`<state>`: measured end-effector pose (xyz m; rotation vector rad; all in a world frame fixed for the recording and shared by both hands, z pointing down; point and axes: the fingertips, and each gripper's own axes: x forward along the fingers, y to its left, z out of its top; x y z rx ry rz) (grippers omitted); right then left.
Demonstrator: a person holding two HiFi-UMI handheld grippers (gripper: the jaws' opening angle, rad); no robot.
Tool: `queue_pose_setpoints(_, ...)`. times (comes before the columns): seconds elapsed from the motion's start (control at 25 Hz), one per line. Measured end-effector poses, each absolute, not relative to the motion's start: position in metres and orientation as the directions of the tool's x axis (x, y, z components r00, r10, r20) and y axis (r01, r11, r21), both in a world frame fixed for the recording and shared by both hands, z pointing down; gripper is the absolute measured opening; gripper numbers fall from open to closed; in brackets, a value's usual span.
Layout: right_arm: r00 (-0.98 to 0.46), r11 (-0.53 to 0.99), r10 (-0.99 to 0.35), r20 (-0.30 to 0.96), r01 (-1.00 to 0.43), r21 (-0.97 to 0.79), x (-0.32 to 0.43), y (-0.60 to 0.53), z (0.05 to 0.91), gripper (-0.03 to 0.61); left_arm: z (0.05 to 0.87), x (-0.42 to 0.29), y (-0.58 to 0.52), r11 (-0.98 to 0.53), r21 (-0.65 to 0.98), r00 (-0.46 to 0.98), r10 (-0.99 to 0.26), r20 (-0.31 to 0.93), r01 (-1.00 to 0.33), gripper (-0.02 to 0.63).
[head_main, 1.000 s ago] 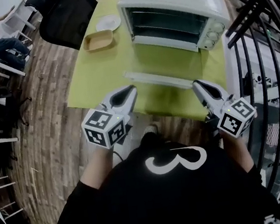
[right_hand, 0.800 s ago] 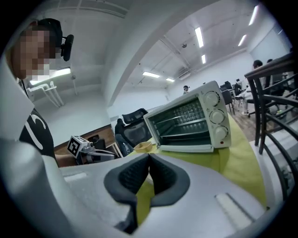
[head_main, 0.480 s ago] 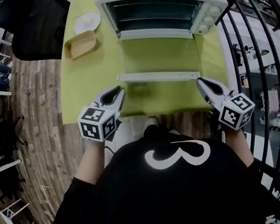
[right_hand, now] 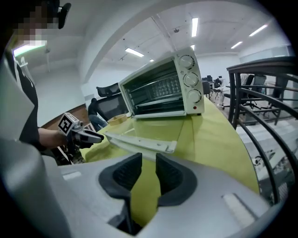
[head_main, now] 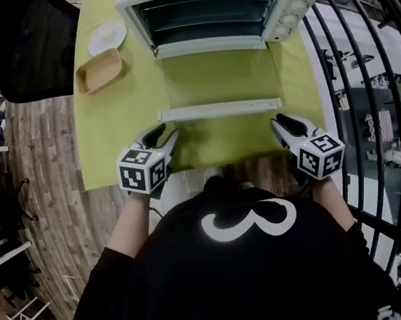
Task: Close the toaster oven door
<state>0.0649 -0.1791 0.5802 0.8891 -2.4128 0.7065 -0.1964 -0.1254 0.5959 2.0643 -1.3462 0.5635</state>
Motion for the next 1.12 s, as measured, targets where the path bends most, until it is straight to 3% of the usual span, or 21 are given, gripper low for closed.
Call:
queue_pose_setpoints(0.72,-0.581,0.577,-0.510,0.634,-0.778,-0.248,0.055,-0.210,0.620,0.121,0.616,-0.202,-0.156,-0.252,0.196,0.318,-0.690,0.650,-0.948,0.144)
queue_pose_setpoints(1.12,-0.559,0.579,-0.504,0.658,-0.784,-0.223,0.054,-0.211,0.619,0.086,0.615,-0.204,-0.154,-0.267,0.220,0.345,-0.671,0.656,-0.938,0.118)
